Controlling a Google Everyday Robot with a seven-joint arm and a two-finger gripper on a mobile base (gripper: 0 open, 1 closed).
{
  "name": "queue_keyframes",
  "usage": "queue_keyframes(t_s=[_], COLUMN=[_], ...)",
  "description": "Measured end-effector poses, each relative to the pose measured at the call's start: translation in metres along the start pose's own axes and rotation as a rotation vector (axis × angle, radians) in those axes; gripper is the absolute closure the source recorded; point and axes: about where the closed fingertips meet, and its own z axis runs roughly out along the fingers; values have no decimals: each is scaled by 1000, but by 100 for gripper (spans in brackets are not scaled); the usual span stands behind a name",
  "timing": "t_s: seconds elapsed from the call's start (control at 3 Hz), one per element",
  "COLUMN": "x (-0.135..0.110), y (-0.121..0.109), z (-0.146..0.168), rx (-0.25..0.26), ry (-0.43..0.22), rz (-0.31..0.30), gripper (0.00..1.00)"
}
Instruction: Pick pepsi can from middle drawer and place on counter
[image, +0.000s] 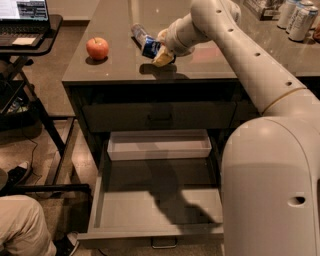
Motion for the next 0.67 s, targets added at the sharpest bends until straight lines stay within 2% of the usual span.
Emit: queue_keyframes(t_s=[0.33,0.67], x=[0,0], y=[0,0], z=[0,0], rx=[0,0], ry=[0,0], rz=[0,0], gripper=[12,0])
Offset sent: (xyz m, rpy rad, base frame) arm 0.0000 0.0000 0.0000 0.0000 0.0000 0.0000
